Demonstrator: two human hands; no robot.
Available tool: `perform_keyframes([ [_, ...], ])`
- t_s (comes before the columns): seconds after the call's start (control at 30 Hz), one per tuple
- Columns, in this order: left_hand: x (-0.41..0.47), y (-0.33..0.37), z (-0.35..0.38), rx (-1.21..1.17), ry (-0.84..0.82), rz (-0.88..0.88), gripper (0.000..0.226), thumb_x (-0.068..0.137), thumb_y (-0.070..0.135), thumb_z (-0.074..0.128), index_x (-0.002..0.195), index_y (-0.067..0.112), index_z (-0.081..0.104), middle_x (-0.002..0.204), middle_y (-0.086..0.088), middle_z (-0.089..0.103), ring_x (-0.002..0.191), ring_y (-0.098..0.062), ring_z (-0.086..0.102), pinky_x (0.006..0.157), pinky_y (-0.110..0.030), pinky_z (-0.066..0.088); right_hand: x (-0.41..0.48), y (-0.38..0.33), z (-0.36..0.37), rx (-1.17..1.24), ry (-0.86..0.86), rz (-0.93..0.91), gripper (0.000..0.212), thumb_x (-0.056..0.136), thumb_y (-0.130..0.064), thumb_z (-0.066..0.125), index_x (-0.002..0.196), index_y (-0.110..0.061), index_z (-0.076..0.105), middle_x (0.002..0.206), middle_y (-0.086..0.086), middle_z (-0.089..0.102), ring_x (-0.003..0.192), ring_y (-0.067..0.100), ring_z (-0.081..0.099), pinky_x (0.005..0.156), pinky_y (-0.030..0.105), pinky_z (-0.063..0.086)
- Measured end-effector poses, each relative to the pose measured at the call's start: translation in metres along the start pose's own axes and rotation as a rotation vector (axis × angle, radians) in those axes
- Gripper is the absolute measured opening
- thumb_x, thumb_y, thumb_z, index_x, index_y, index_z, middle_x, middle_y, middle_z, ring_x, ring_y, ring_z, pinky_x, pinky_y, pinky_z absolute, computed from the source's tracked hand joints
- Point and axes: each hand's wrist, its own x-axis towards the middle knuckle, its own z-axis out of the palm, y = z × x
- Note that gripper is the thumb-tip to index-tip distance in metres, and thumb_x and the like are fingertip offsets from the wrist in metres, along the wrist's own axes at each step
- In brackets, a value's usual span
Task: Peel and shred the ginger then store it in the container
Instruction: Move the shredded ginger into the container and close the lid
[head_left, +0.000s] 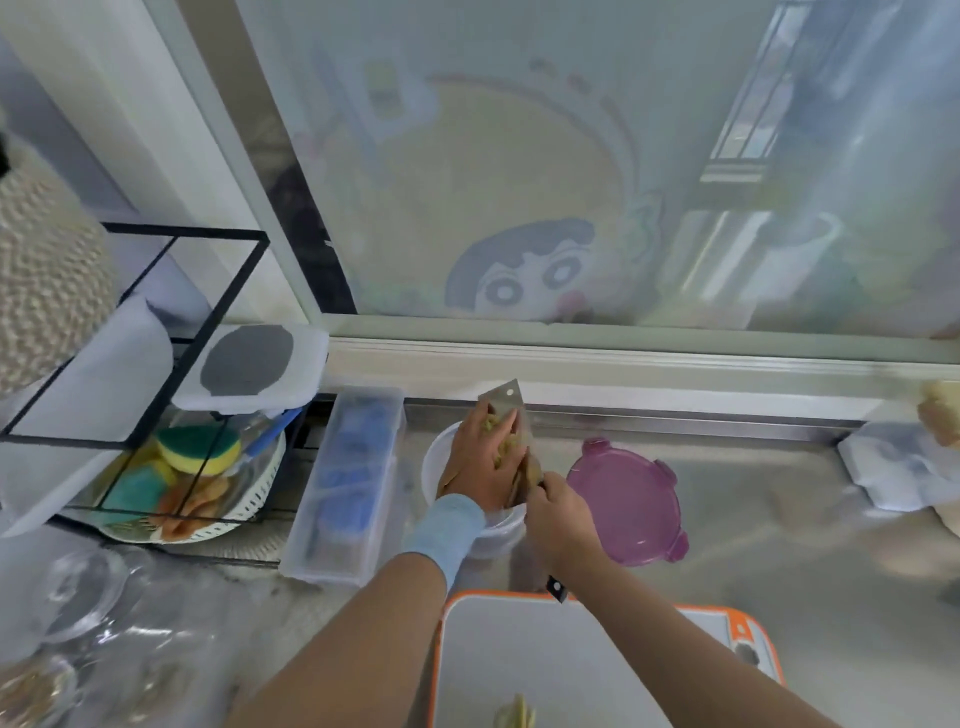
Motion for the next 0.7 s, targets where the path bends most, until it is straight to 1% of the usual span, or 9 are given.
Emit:
perform_keyframes([
  [0.1,-0.003,-0.019,0.007,-0.014,-0.097,-0.078,0.048,0.103,0.035,0.035,0.15,0.035,0.027,0.158,0.002,0.022,0.144,-0.017,0.022,0.118,-0.034,0.021,0.012,0.009,-0.001,-0.106,0.021,-0.046,0.016,0.104,-0.025,0.035,0.102,-0.016,0.048,0.091,0.004,0.057,0.084,0.021,0.053,0.074,0.033,0.041],
  [0.17,-0.008,-0.028,0.008,-0.028,-0.103,-0.132,0.048,0.102,0.033,0.041,0.148,0.041,0.03,0.154,0.007,0.031,0.141,-0.018,0.029,0.116,-0.037,0.028,0.017,0.015,-0.002,-0.16,0.019,-0.053,0.019,0.104,-0.026,0.035,0.103,-0.015,0.05,0.091,0.006,0.059,0.082,0.022,0.054,0.074,0.034,0.044],
  [0.2,-0.011,-0.031,0.007,0.021,-0.099,-0.137,0.047,0.101,0.034,0.042,0.146,0.042,0.033,0.155,0.009,0.03,0.142,-0.019,0.029,0.116,-0.037,0.028,0.018,0.017,-0.002,-0.177,0.019,-0.056,0.019,0.104,-0.026,0.035,0.103,-0.015,0.051,0.091,0.006,0.06,0.081,0.022,0.055,0.073,0.034,0.044],
  [0.33,-0.013,-0.034,0.0,0.16,0.07,-0.07,0.04,0.102,0.026,0.038,0.14,0.031,0.049,0.157,0.009,0.025,0.143,-0.015,0.023,0.116,-0.028,0.021,0.017,0.02,-0.003,-0.19,0.049,-0.075,0.021,0.104,-0.027,0.035,0.104,-0.013,0.051,0.09,0.008,0.061,0.081,0.024,0.056,0.072,0.035,0.043],
  [0.37,-0.014,-0.032,-0.003,0.132,0.098,-0.017,0.042,0.103,0.024,0.035,0.143,0.029,0.045,0.158,0.008,0.025,0.144,-0.013,0.022,0.116,-0.026,0.019,0.017,0.019,-0.002,-0.192,0.05,-0.081,0.024,0.104,-0.029,0.035,0.106,-0.012,0.052,0.091,0.009,0.062,0.081,0.024,0.056,0.072,0.035,0.043],
  [0.43,-0.016,-0.024,-0.005,0.083,0.053,0.118,0.047,0.103,0.024,0.032,0.15,0.027,0.03,0.16,0.009,0.017,0.145,-0.009,0.016,0.118,-0.024,0.016,0.016,0.017,0.0,-0.204,0.035,-0.097,0.025,0.104,-0.029,0.034,0.107,-0.012,0.052,0.091,0.009,0.062,0.081,0.024,0.056,0.072,0.035,0.043],
  [0.53,-0.014,-0.018,0.002,0.274,-0.078,0.312,0.057,0.102,0.035,0.02,0.156,0.022,0.007,0.162,0.006,-0.002,0.148,-0.011,0.002,0.12,-0.029,0.012,0.016,0.013,0.005,-0.213,0.023,-0.112,0.026,0.104,-0.029,0.034,0.109,-0.012,0.052,0.093,0.009,0.063,0.084,0.025,0.058,0.073,0.035,0.045],
  [0.63,-0.018,-0.029,0.006,0.472,-0.162,0.344,0.066,0.095,0.047,-0.002,0.154,0.019,-0.01,0.16,0.006,-0.02,0.147,-0.01,-0.012,0.121,-0.033,0.007,0.017,0.008,0.008,-0.215,0.033,-0.111,0.029,0.104,-0.03,0.033,0.111,-0.01,0.052,0.095,0.01,0.062,0.085,0.025,0.058,0.073,0.035,0.045],
  [0.7,-0.027,-0.041,0.005,0.497,-0.193,0.331,0.065,0.095,0.048,-0.002,0.154,0.021,-0.012,0.158,0.009,-0.022,0.146,-0.007,-0.016,0.121,-0.031,0.0,0.016,0.008,0.008,-0.236,0.036,-0.108,0.027,0.104,-0.028,0.033,0.11,-0.009,0.051,0.093,0.01,0.061,0.083,0.025,0.056,0.072,0.035,0.043],
])
